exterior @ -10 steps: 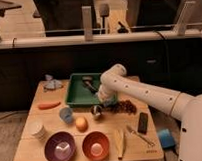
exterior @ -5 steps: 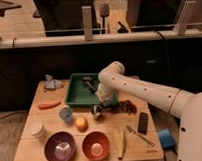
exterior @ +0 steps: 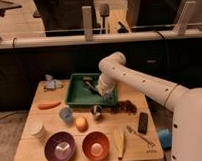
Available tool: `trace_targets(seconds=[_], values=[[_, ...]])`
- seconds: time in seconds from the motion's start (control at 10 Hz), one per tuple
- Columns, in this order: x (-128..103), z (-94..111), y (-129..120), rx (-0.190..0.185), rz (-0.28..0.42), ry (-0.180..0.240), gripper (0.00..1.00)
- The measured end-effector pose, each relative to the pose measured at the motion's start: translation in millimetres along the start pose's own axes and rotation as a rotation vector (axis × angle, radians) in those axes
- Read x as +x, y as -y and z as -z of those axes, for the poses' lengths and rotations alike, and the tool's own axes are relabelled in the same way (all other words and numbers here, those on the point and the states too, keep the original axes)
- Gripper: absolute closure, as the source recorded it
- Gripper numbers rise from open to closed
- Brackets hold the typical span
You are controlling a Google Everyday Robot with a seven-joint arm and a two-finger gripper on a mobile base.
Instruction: Place sponge in tray
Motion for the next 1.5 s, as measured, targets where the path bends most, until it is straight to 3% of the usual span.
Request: trace_targets(seconds=[0.3,0.6,0.8,1.2,1.5], values=[[29.9,-8.8,23.9,0.037,0.078,-0.072,0.69],[57.9,-19.8,43.2,0.058,0.141,-0.082,0.36],[64.6,-25.9,47.6,0.069,0.158,-0.079,0.23],[71.8,-39.9,60.4,0.086,0.192,-0.068,0.2],[75.5,-46.9,76.8,0.074,0.202,-0.065,0.2]])
